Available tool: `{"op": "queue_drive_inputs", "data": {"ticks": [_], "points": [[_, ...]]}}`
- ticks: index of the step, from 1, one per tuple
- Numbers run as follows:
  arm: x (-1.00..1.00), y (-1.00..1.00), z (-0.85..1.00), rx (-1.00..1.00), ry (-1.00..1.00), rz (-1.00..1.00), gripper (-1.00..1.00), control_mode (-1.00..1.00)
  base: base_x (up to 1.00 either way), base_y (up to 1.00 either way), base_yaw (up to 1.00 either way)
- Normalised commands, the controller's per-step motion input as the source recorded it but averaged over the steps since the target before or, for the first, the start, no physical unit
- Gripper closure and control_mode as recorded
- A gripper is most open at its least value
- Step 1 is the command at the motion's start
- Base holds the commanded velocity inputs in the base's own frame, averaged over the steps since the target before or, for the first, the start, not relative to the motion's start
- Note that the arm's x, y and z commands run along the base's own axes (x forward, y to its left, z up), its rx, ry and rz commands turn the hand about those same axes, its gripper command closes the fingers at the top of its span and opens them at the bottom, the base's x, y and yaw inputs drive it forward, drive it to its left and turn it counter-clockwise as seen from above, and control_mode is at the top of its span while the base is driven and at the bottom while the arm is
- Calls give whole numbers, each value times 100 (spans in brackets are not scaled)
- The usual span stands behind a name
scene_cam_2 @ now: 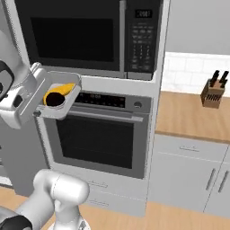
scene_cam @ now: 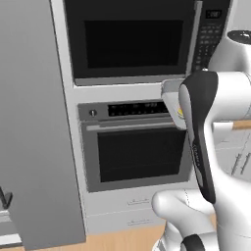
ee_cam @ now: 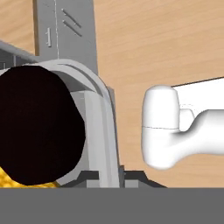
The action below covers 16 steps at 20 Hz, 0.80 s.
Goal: Take the meat container that has the chicken drumstick and place it on the second highest rack of the freezer. Then take the vegetable container that has the avocado and corn and place it on the highest rack of the freezer.
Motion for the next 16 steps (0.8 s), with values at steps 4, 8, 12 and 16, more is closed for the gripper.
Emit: {"op": "queue_drive_inputs", "data": {"ticks": [4,8,12,16], "points": [[0,0,0,0,0,0,100,100,-3,100,31],[0,0,0,0,0,0,100,100,0,100,41],[0,0,0,0,0,0,100,100,0,100,29],[0,0,0,0,0,0,100,100,0,99,10]]}}
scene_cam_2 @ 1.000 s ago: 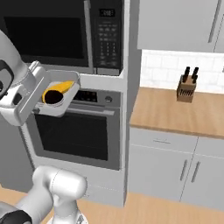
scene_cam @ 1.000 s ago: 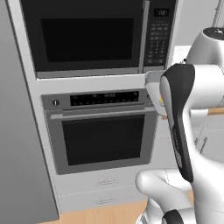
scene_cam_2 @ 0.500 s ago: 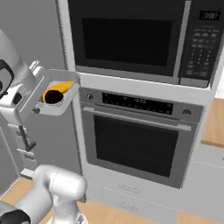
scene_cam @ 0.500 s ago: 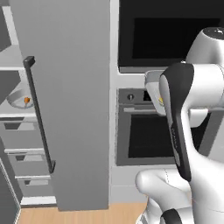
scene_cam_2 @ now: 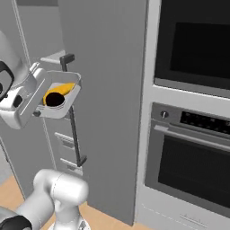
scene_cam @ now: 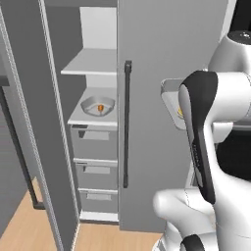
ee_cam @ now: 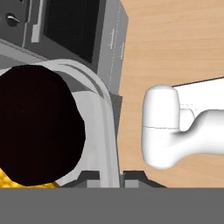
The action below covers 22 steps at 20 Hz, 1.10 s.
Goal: Take the meat container that has the chicken drumstick and place it on the second highest rack of the freezer. Then take the vegetable container that has the avocado and corn and place it on the highest rack of the freezer.
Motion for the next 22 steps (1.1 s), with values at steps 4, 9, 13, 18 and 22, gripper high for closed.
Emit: {"op": "queue_drive_inputs", "data": {"ticks": [4,9,13,18,22], "points": [[0,0,0,0,0,0,100,100,24,84,0],[0,0,0,0,0,0,100,100,26,68,0],[0,0,0,0,0,0,100,100,44,38,0],[0,0,0,0,0,0,100,100,44,7,0],[0,0,0,0,0,0,100,100,32,0,-2]]}}
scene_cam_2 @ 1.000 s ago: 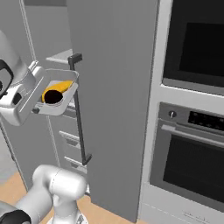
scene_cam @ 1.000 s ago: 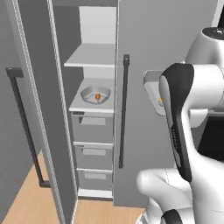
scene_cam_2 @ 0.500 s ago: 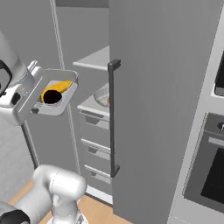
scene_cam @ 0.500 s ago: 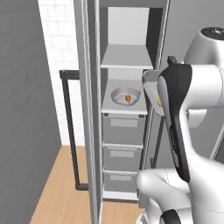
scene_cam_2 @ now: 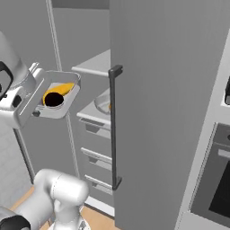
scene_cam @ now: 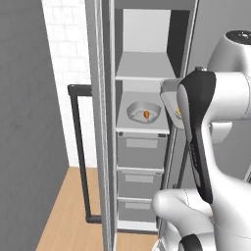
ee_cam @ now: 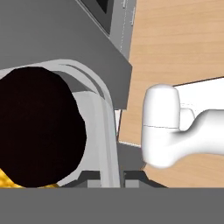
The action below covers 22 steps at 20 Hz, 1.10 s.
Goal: Take the meat container that has the chicken drumstick and place it on the second highest rack of the freezer. Then take the vegetable container that has the avocado and corn and place it on the highest rack of the freezer.
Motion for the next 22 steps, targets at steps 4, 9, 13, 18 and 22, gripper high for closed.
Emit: {"op": "queue_drive_inputs", "data": {"ticks": [4,9,13,18,22], "points": [[0,0,0,0,0,0,100,100,39,0,-2],[0,0,0,0,0,0,100,100,32,0,-1],[8,3,3,0,-5,0,100,-100,15,5,0],[79,12,29,0,-29,-1,100,-100,0,0,0],[100,0,23,3,-6,-7,100,-100,0,0,0]]}}
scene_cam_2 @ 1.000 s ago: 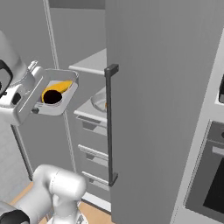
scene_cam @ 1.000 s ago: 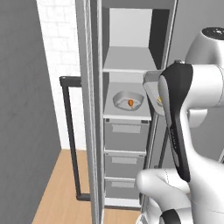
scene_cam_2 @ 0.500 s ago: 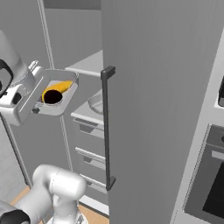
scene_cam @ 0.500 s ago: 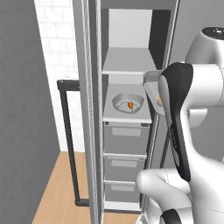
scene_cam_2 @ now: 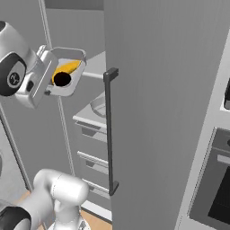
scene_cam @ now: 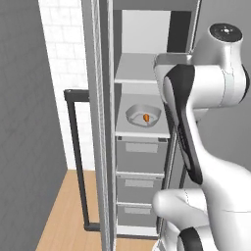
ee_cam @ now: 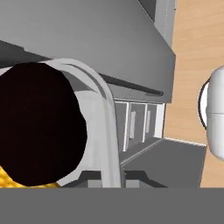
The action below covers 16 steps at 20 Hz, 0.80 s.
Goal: Take the meat container that has the chicken drumstick and place it on the second highest rack of the freezer. Then take the vegetable container that has the avocado and corn and place it on the highest rack of the freezer.
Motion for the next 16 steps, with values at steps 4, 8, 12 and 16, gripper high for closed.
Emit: {"op": "queue_drive_inputs", "data": {"ticks": [4,8,12,16], "points": [[100,0,5,7,0,-8,100,-100,0,0,0],[100,22,0,3,0,-6,100,-100,0,0,0],[100,7,0,0,0,-4,100,-100,0,0,0],[100,0,0,0,4,-1,100,-100,0,0,0]]}}
